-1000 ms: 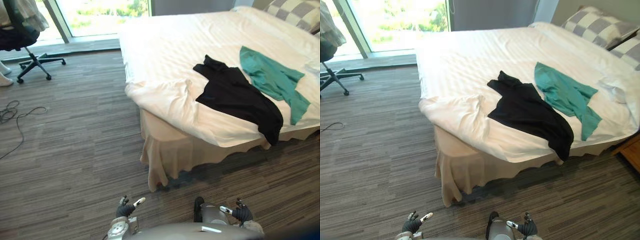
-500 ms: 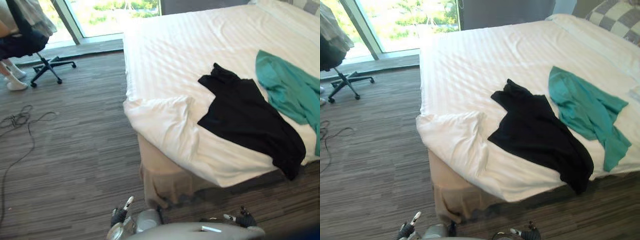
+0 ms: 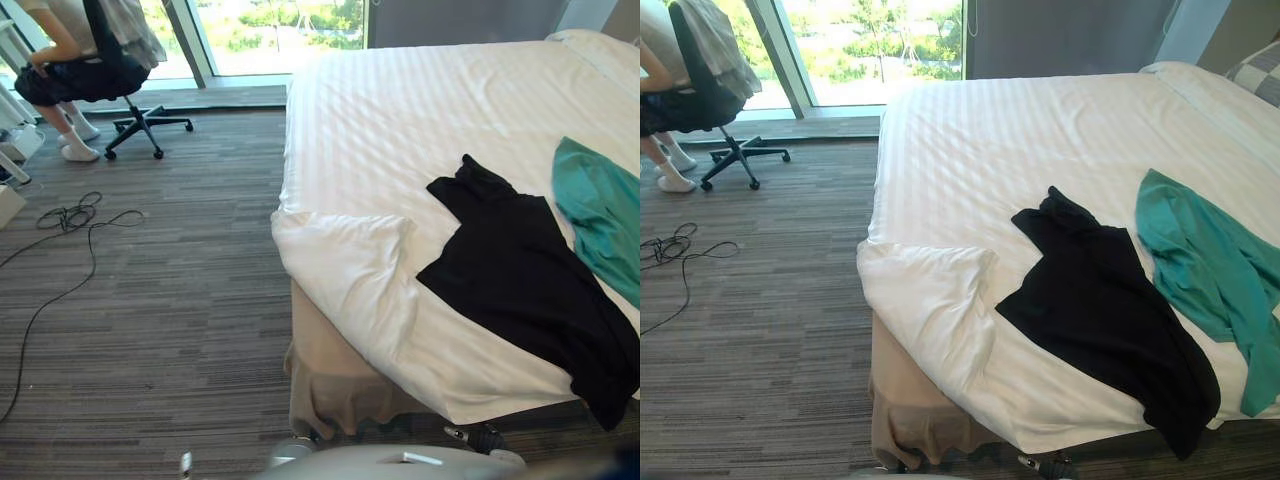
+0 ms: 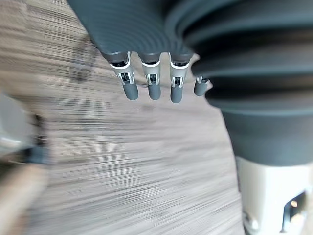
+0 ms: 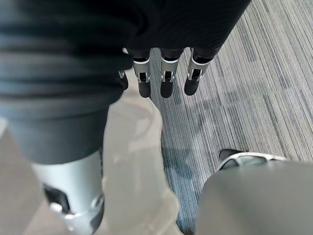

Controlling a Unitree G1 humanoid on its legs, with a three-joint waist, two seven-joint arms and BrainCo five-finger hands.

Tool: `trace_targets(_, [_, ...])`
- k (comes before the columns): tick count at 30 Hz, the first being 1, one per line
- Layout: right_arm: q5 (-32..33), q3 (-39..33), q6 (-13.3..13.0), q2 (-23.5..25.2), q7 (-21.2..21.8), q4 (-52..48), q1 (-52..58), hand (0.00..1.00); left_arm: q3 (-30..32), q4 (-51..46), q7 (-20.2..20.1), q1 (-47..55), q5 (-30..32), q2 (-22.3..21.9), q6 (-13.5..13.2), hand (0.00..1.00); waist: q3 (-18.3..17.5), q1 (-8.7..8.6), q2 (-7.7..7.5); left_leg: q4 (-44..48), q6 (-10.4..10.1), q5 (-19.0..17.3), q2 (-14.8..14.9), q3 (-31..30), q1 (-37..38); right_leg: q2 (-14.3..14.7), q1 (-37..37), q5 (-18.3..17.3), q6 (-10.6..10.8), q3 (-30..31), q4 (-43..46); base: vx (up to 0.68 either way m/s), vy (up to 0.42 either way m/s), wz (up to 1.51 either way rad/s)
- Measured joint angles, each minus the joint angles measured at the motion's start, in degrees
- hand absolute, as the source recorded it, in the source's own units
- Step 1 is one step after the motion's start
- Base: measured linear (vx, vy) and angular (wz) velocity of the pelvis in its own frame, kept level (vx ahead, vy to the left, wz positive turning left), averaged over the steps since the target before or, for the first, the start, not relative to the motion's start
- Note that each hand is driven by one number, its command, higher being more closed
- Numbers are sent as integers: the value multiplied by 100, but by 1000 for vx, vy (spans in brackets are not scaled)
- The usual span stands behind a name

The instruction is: Tidy the bed and pick cloth on bed and put in laundry

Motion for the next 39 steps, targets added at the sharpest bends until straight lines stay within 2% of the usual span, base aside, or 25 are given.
trace_targets(1, [5, -9, 50, -16, 41, -42, -13, 0, 180, -205, 139, -18, 169, 97, -12, 0, 3, 8, 12, -15, 0, -1, -1, 0, -9, 1, -3, -7, 10, 0, -14, -134, -12, 0])
trace_targets(3, [102, -20, 165, -70, 208, -179, -43, 0, 745, -967, 596, -116, 876, 665, -24, 0, 8, 43, 35, -32, 18, -51, -19, 5, -87, -1, -37, -110, 52, -4, -76, -126, -2, 4])
trace_targets(5, [164, -39, 221, -101, 328, -209, -46, 0, 1052, -1543, 878, -325, 1755, 1422, -30, 0, 13, 111, 27, -38, 50, -89, -58, 35, -144, -15, -44, -247, -79, -9, -170, -165, 2, 1])
trace_targets(6, [243, -41, 270, -113, 388, -215, -37, 0, 1150, -1872, 954, -431, 2207, 1767, -34, 0, 10, 140, 49, -40, 70, -77, -98, 73, -146, -45, -38, -354, -160, -17, -216, -153, 9, -11])
trace_targets(7, [276, -42, 290, -115, 418, -247, -41, 0, 1188, -2034, 968, -465, 2422, 1921, -30, 0, 0, 155, 59, -41, 78, -85, -119, 105, -141, -68, -29, -413, -189, -23, -240, -148, 26, -11])
trace_targets(9, [350, -74, 318, -109, 475, -382, 83, 0, 1257, -2551, 1068, -655, 3349, 2384, -28, 0, -65, 137, 136, -42, 97, -122, -125, 205, -157, -99, -30, -442, -163, -103, -277, -132, 40, 5])
trace_targets(12, [393, -161, 337, -102, 554, -508, 230, 0, 1144, -2922, 985, -1022, 4455, 2890, -13, 0, -100, 137, 143, -41, 100, -122, -117, 477, -207, -126, -38, -423, -121, -141, -368, -44, 49, 9])
trace_targets(14, [405, -235, 364, -98, 600, -551, 259, 0, 879, -3027, 796, -1257, 5128, 3238, -119, 0, -114, 150, 131, -42, 100, -122, -120, 593, -205, -153, -38, -388, -66, -95, -420, 21, 57, -9])
trace_targets(16, [531, -239, 401, -63, 688, -604, 265, 0, 237, -3355, 632, -1553, 5995, 3611, -323, 0, -157, 149, 82, -42, 140, -156, -171, 675, -211, -208, -85, -350, -28, 36, -422, 69, 67, -16])
trace_targets(17, [551, -246, 401, -49, 697, -604, 265, 0, 27, -3475, 613, -1628, 6206, 3674, -386, 0, -170, 149, 70, -42, 149, -173, -189, 685, -214, -228, -99, -337, -19, 65, -422, 126, 78, -17])
trace_targets(19, [557, -323, 401, -10, 699, -602, 254, 0, -867, -4015, 495, -1812, 7026, 3705, -577, 0, -216, 139, 82, -42, 127, -232, -250, 799, -206, -280, -168, -244, 11, 213, -419, 123, 62, -27])
trace_targets(21, [564, -457, 400, 5, 684, -601, 242, 0, -1526, -4332, 351, -1926, 7476, 3643, -582, 0, -290, 97, 49, -40, 176, -243, -300, 835, -199, -300, -201, -195, -8, 339, -422, 180, 34, -28])
trace_targets(23, [634, -486, 406, 6, 662, -596, 209, 0, -2069, -4568, 137, -2021, 7596, 3581, -574, 0, -298, 14, 59, -34, 198, -251, -321, 922, -195, -312, -217, -163, -17, 456, -407, 212, 15, -24])
trace_targets(26, [673, -477, 532, 27, 651, -540, 217, 0, -2760, -4567, -133, -2267, 7848, 3479, -424, 0, -309, -36, 50, 2, 203, -223, -270, 951, -87, -274, -256, -143, -18, 557, -165, 186, -45, -12])
trace_targets(28, [761, -461, 583, 24, 616, -524, 278, 0, -3153, -4523, -334, -2391, 7840, 3356, -295, 0, -386, -71, 116, 5, 177, -206, -55, 949, -39, -148, -412, -105, -77, 696, 261, 125, -95, 2])
trace_targets(29, [791, -464, 597, 5, 589, -505, 240, 0, -3365, -4457, -450, -2466, 7838, 3200, -128, 0, -374, -166, 376, 7, 157, -189, 301, 933, -26, 36, -840, -282, -191, 809, 839, 74, -147, -9])
trace_targets(30, [866, -456, 608, 6, 547, -547, 148, 0, -3484, -4284, -509, -2633, 7842, 3008, 48, 0, -388, -198, 412, 6, 49, -115, 516, 931, 15, 291, -818, -184, -274, 842, -166, 51, -162, -15])
trace_targets(31, [891, -453, 627, 64, 532, -563, 118, 0, -3574, -4203, -552, -2743, 7866, 2991, 202, 0, -410, -179, 277, 5, -13, -78, 436, 971, 19, 293, -766, 376, -307, 825, -813, 91, -237, 2])
trace_targets(32, [895, -456, 631, 160, 439, -538, 111, 0, -3978, -3940, -622, -3006, 7959, 2977, 515, 0, -481, -279, 54, 4, -221, -254, 386, 959, 64, 151, -872, 1003, -234, 780, -886, 111, -195, -1])
trace_targets(34, [895, -456, 646, 99, 372, -489, 71, 0, -4473, -3645, -765, -3040, 8035, 2870, 815, 0, -474, -348, 206, 4, -224, -264, 491, 1056, 129, 265, -873, 1005, -258, 820, -900, 87, -132, -23])
trace_targets(36, [891, -430, 772, -76, 312, -488, 38, 0, -4953, -3065, -1127, -3113, 8269, 2482, 1340, 0, -397, -435, 437, 3, -234, -262, 512, 1228, 199, 310, -871, 997, -271, 974, -953, -19, -83, -39])
trace_targets(39, [900, -372, 882, -80, 211, -493, 97, 0, -5259, -2478, -1219, -3151, 8698, 2233, 1705, 0, -412, -636, 484, 2, -291, -306, 578, 1260, 227, 378, -869, 998, -272, 1005, -962, -33, -34, -12])
